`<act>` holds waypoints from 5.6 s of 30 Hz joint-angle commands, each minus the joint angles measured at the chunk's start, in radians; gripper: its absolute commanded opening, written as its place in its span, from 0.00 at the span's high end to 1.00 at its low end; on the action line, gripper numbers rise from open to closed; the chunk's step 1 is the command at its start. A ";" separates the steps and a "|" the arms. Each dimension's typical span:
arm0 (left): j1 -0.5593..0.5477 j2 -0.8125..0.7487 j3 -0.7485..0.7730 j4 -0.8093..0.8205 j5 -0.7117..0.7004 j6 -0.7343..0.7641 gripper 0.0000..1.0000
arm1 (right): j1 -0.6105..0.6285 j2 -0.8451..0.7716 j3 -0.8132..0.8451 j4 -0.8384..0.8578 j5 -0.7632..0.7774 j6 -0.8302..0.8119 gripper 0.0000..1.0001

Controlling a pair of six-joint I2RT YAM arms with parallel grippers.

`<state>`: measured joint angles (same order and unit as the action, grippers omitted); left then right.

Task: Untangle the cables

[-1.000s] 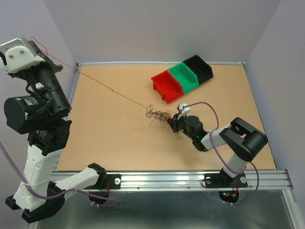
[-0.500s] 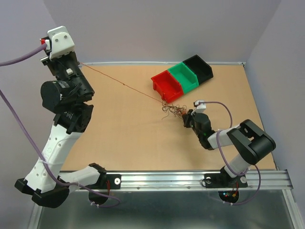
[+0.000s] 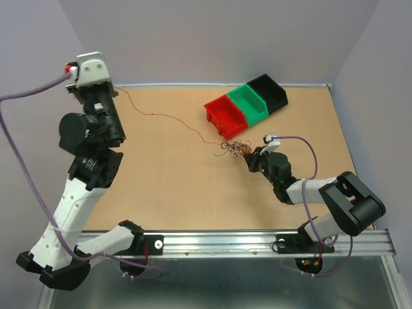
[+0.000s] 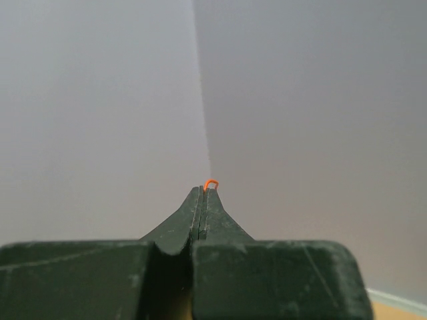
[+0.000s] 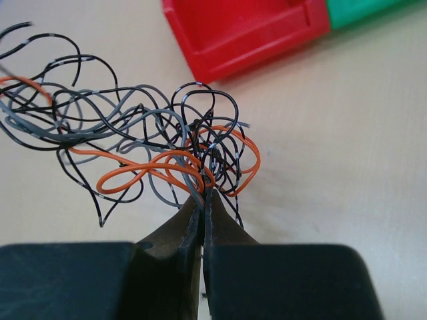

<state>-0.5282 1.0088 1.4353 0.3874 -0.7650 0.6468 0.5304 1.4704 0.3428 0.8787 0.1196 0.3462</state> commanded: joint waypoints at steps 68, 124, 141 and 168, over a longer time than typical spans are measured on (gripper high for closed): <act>0.039 0.270 -0.684 0.119 1.552 0.194 0.42 | -0.003 -0.492 0.371 -0.589 -0.469 0.028 0.99; 0.384 0.140 -0.494 -0.116 1.166 -0.346 1.00 | -0.007 -0.480 0.008 -0.282 0.088 0.008 0.00; 0.370 0.559 -0.346 -0.409 0.928 -0.184 1.00 | 0.022 0.290 0.665 -0.211 -0.618 -0.013 0.00; 0.393 0.833 -0.223 -0.444 0.938 -0.159 1.00 | 0.126 0.970 1.400 -0.446 -0.577 -0.004 0.00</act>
<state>-0.1421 1.8458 1.1679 -0.0502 0.1349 0.4744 0.6300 2.4134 1.6493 0.4755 -0.4580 0.4023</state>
